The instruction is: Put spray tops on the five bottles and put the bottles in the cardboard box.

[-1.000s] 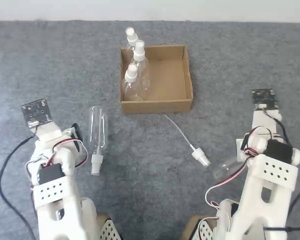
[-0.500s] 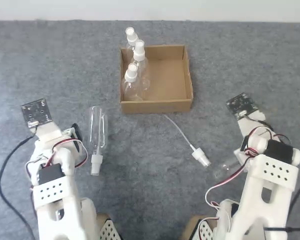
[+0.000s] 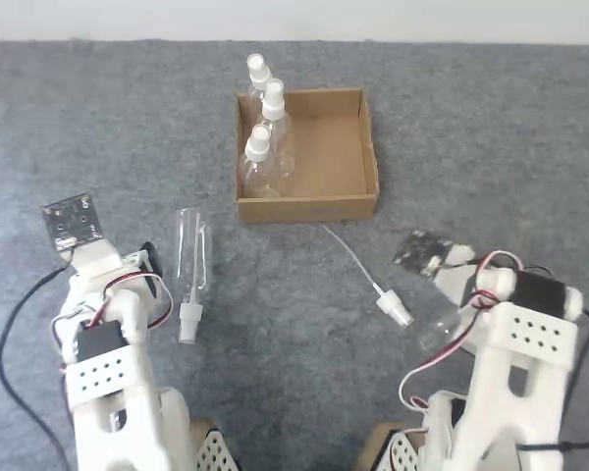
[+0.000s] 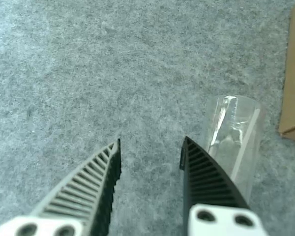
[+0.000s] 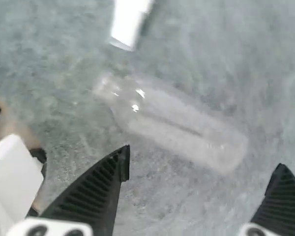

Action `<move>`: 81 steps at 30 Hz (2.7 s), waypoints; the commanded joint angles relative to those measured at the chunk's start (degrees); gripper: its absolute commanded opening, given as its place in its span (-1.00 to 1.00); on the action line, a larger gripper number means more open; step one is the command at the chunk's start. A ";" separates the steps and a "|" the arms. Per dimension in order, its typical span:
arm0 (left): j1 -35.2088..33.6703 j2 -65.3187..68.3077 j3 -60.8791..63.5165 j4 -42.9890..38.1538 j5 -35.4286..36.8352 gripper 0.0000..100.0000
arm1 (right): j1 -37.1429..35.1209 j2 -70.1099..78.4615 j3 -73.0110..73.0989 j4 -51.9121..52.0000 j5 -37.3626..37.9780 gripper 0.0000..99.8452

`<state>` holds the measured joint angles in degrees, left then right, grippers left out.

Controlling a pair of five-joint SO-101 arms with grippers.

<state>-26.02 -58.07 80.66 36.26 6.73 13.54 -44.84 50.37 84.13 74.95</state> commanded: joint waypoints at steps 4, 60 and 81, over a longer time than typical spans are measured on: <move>0.35 -0.88 -0.57 -2.64 -0.53 -0.62 | -6.02 -1.36 3.25 0.75 8.00 -0.23; 0.26 -0.88 -0.48 -2.64 -0.53 -0.62 | -14.99 -1.27 22.59 -39.25 -44.66 -0.23; 0.26 -0.88 -0.48 -2.64 -0.53 -0.62 | -15.96 -1.19 7.47 -17.45 -27.78 -0.23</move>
<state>-26.02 -58.07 80.66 35.12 6.73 -1.93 -44.84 61.54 64.62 41.27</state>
